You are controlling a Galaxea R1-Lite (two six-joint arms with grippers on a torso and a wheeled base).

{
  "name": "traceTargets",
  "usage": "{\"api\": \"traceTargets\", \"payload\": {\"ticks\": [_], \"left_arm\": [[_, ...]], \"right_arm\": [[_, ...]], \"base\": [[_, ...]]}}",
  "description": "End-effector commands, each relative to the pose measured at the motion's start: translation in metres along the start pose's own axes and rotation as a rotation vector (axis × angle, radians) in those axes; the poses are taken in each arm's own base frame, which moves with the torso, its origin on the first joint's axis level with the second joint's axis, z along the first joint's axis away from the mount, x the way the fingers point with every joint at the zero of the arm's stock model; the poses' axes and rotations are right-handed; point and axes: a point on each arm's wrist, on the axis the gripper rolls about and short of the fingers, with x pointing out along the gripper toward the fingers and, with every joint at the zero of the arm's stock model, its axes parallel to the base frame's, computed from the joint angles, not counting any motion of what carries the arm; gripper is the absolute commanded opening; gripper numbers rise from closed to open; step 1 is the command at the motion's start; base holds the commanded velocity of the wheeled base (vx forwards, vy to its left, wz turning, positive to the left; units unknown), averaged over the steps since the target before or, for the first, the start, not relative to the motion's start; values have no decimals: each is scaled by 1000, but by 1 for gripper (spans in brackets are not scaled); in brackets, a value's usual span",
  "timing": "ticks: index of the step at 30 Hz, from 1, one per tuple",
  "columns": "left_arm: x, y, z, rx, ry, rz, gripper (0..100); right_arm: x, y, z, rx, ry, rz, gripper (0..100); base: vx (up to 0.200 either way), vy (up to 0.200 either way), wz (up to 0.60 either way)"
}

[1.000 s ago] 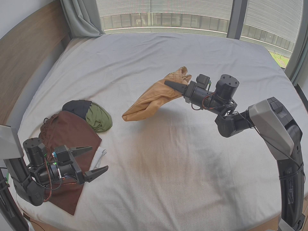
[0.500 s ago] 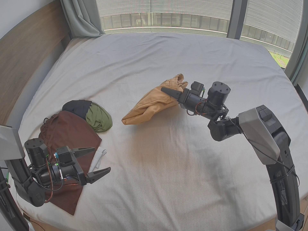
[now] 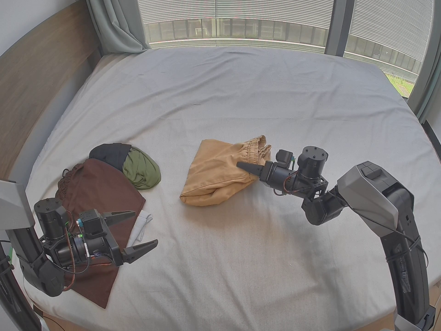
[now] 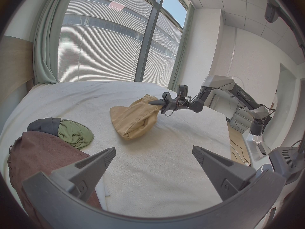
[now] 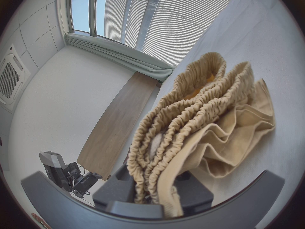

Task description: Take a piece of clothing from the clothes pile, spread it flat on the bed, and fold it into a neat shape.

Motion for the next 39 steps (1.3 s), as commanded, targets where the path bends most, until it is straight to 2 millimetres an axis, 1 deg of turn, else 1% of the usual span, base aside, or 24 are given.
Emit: {"api": "traceTargets", "payload": {"ticks": [1,4,6,10,15,18,39], "left_arm": [[1,0,-1,1,1,-2,100],[1,0,-1,1,1,-2,100],[1,0,-1,1,1,-2,100],[1,0,-1,1,1,-2,100],[2,1,0,3,-1,-2,100],[1,1,-1,2,0,-2,100],[1,0,1,8,-6,-2,100]], "right_arm": [[-16,-9,-16,17,15,-35,0],[-24,-13,-24,26,21,-49,0],[-25,-15,-28,28,22,-51,0],[-30,-20,-30,34,16,-66,0],[-30,-21,-32,34,14,-69,0],[-31,-25,-36,42,20,-76,0],[-30,-26,-36,28,8,-79,0]], "base": [[0,0,0],[0,0,0],[0,0,0],[0,0,0],[0,0,0],[0,0,0],[0,0,0]]}}
